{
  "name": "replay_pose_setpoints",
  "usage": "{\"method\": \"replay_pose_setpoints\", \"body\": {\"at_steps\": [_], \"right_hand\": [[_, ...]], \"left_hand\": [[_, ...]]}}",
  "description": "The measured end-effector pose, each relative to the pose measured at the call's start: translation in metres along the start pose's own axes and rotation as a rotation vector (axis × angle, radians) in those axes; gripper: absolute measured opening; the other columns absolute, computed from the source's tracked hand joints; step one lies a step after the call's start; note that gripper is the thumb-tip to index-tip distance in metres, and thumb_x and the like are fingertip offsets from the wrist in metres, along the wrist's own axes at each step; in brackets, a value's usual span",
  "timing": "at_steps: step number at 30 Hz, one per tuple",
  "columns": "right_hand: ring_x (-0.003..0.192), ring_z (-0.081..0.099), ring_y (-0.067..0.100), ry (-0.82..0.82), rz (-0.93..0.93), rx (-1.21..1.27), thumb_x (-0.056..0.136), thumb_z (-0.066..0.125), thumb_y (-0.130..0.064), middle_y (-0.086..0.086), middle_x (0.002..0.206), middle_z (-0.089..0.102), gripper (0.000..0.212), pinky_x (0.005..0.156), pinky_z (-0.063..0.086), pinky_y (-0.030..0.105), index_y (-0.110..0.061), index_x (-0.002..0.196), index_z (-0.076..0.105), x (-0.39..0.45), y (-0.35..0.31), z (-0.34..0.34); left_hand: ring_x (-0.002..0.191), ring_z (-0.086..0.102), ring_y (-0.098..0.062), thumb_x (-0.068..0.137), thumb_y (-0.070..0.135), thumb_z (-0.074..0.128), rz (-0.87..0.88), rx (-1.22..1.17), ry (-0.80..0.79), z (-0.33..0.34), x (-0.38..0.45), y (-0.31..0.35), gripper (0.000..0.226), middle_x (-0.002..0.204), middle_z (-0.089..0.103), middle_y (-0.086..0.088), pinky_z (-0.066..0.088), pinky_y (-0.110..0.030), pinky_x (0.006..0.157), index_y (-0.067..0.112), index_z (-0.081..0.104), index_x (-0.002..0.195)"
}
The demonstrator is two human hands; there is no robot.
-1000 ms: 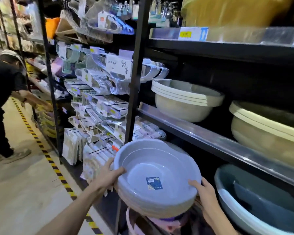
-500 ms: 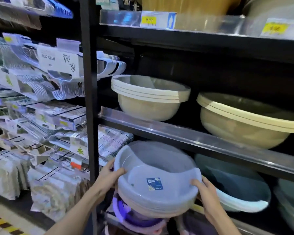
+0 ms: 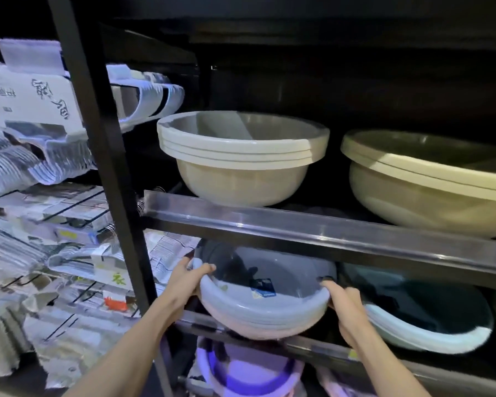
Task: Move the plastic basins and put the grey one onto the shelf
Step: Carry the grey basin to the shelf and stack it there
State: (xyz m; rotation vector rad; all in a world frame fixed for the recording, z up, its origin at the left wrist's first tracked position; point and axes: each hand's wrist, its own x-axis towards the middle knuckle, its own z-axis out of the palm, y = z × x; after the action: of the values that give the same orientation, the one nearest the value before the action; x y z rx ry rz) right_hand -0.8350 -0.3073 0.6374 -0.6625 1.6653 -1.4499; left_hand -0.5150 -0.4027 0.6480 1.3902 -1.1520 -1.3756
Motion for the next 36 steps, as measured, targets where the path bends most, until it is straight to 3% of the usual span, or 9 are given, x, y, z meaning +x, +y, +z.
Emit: {"method": "replay_pose_setpoints", "body": {"at_steps": [2, 6, 10, 14, 17, 22, 26, 30, 36], "right_hand": [[0.100, 0.066, 0.035, 0.043, 0.023, -0.003, 0.083, 0.067, -0.019, 0.025, 0.105, 0.070, 0.040, 0.096, 0.051, 0.049, 0.011, 0.109, 0.064, 0.000, -0.003, 0.007], [0.099, 0.065, 0.035, 0.131, 0.055, 0.000, 0.086, 0.060, -0.012, 0.026, 0.105, 0.069, 0.034, 0.094, 0.050, 0.045, 0.012, 0.109, 0.063, 0.001, -0.004, 0.017], [0.093, 0.061, 0.032, 0.189, 0.062, 0.031, 0.087, 0.058, -0.013, 0.021, 0.105, 0.064, 0.038, 0.082, 0.048, 0.042, 0.013, 0.115, 0.056, -0.003, -0.003, 0.023], [0.092, 0.062, 0.032, 0.232, 0.065, 0.039, 0.086, 0.059, -0.016, 0.024, 0.108, 0.063, 0.038, 0.085, 0.051, 0.047, 0.007, 0.116, 0.049, -0.009, -0.002, 0.029], [0.102, 0.066, 0.038, 0.180, 0.077, 0.055, 0.087, 0.057, -0.017, 0.027, 0.111, 0.066, 0.042, 0.086, 0.054, 0.047, 0.010, 0.119, 0.052, -0.012, -0.005, 0.027], [0.104, 0.070, 0.026, 0.037, 0.073, 0.125, 0.088, 0.065, -0.040, 0.007, 0.106, 0.076, 0.041, 0.081, 0.055, 0.042, -0.014, 0.120, 0.059, -0.048, 0.003, 0.020], [0.100, 0.071, 0.020, -0.016, 0.072, 0.165, 0.083, 0.070, -0.051, -0.001, 0.107, 0.076, 0.040, 0.081, 0.058, 0.041, -0.034, 0.118, 0.062, -0.080, 0.020, 0.030], [0.100, 0.072, 0.022, -0.019, 0.027, 0.152, 0.083, 0.071, -0.051, 0.001, 0.115, 0.073, 0.052, 0.084, 0.058, 0.041, -0.030, 0.128, 0.056, -0.085, 0.015, 0.040], [0.091, 0.075, 0.023, 0.024, -0.001, 0.145, 0.079, 0.076, -0.049, 0.006, 0.110, 0.075, 0.053, 0.079, 0.059, 0.034, -0.022, 0.121, 0.060, -0.076, 0.014, 0.044]], "left_hand": [[0.042, 0.054, -0.006, 0.082, 0.020, 0.076, -0.018, 0.020, 0.005, -0.002, 0.012, -0.001, 0.026, 0.062, 0.058, 0.002, 0.039, -0.015, 0.033, 0.012, 0.053, 0.092], [0.066, 0.066, -0.024, 0.066, 0.030, 0.075, -0.080, 0.026, -0.048, -0.005, 0.035, 0.006, 0.050, 0.071, 0.069, -0.011, 0.051, -0.031, 0.060, -0.005, 0.060, 0.097], [0.058, 0.059, -0.021, 0.050, 0.039, 0.068, -0.106, -0.008, -0.052, -0.005, 0.041, 0.004, 0.055, 0.056, 0.061, -0.004, 0.045, -0.029, 0.054, 0.003, 0.057, 0.088], [0.087, 0.070, -0.029, 0.045, 0.050, 0.072, -0.124, -0.054, -0.091, -0.009, 0.042, -0.007, 0.083, 0.097, 0.069, -0.017, 0.059, -0.046, 0.083, 0.004, 0.048, 0.111], [0.093, 0.070, -0.030, 0.048, 0.050, 0.075, -0.111, -0.139, -0.114, -0.009, 0.034, -0.005, 0.092, 0.105, 0.069, -0.018, 0.059, -0.047, 0.082, 0.002, 0.047, 0.121], [0.103, 0.069, -0.019, 0.060, 0.060, 0.081, -0.052, -0.190, -0.197, -0.009, -0.006, -0.012, 0.083, 0.116, 0.068, 0.004, 0.058, -0.039, 0.078, 0.026, 0.047, 0.128], [0.096, 0.074, -0.017, 0.067, 0.056, 0.079, -0.030, -0.260, -0.231, 0.001, -0.039, -0.023, 0.068, 0.111, 0.074, 0.012, 0.059, -0.033, 0.069, 0.046, 0.051, 0.128], [0.103, 0.072, -0.023, 0.080, 0.047, 0.076, 0.006, -0.305, -0.227, 0.014, -0.051, -0.019, 0.058, 0.115, 0.074, 0.002, 0.060, -0.036, 0.073, 0.045, 0.050, 0.132], [0.101, 0.072, -0.025, 0.083, 0.036, 0.075, 0.016, -0.321, -0.209, 0.017, -0.047, -0.013, 0.037, 0.109, 0.075, -0.002, 0.061, -0.034, 0.071, 0.041, 0.059, 0.116]]}}
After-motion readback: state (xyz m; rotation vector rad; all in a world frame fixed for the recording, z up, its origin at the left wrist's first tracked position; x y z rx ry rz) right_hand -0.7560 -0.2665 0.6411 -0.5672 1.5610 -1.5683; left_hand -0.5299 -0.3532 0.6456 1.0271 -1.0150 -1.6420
